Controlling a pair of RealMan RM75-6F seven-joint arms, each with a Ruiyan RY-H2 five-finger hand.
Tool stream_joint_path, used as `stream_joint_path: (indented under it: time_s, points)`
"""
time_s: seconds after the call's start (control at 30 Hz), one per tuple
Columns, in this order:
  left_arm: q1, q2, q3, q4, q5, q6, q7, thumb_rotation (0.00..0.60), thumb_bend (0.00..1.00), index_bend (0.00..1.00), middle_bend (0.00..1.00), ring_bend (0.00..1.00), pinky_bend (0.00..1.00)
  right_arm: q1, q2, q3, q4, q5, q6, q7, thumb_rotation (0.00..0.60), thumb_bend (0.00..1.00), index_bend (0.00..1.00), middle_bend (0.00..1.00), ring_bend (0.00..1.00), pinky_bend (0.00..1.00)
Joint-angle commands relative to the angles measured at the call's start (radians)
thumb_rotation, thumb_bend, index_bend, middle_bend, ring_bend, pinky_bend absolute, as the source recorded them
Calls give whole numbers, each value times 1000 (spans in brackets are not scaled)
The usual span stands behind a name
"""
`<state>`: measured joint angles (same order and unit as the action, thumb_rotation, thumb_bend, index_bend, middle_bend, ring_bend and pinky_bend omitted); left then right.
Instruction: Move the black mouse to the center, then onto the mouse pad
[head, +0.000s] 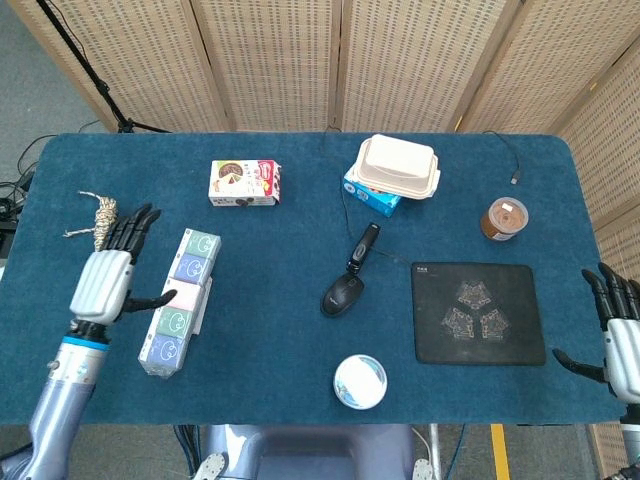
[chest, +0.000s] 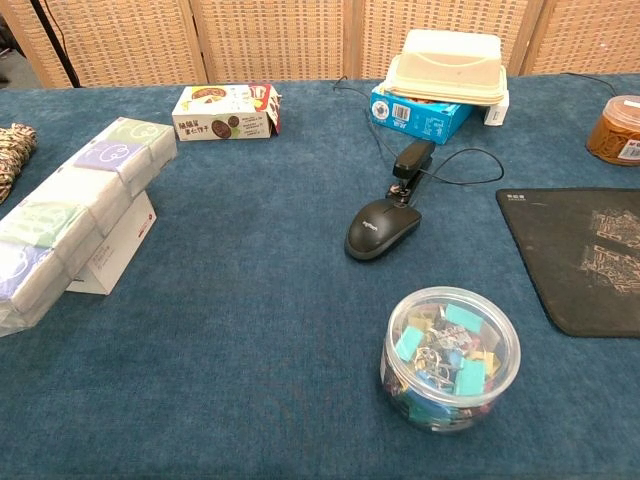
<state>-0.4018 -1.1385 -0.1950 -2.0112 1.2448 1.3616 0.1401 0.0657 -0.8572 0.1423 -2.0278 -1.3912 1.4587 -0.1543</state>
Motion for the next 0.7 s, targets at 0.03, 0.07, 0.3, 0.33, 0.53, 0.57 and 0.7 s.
stream_joint_path:
  time_s: [0.03,0.07,0.3,0.33,0.53,0.57,0.7]
  points:
    - [114,79,82,109,90,73,-154,600,130,0,0,0,0,45,5,12,-31,-2,-49,-46,600,0,0,0,0,0]
    - [127,84,89,125,96,81,-173,600,131,0,0,0,0,56,7,13,-37,-8,-62,-56,600,0,0,0,0,0]
    - [194,92,123,205,135,133,-230,600,131,0,0,0,0,133,35,22,-91,-43,-163,-53,600,0,0,0,0,0]
    - [202,90,128,214,143,140,-237,600,131,0,0,0,0,146,39,24,-100,-47,-180,-52,600,0,0,0,0,0]
    - [240,78,150,259,180,165,-290,600,131,0,0,0,0,227,45,33,-152,-90,-281,-28,600,0,0,0,0,0]
    - [243,83,154,259,186,164,-296,600,131,0,0,0,0,242,42,34,-155,-101,-298,-24,600,0,0,0,0,0]
    - [263,85,147,261,210,204,-282,600,130,0,0,0,0,321,13,41,-143,-149,-388,-3,600,0,0,0,0,0]
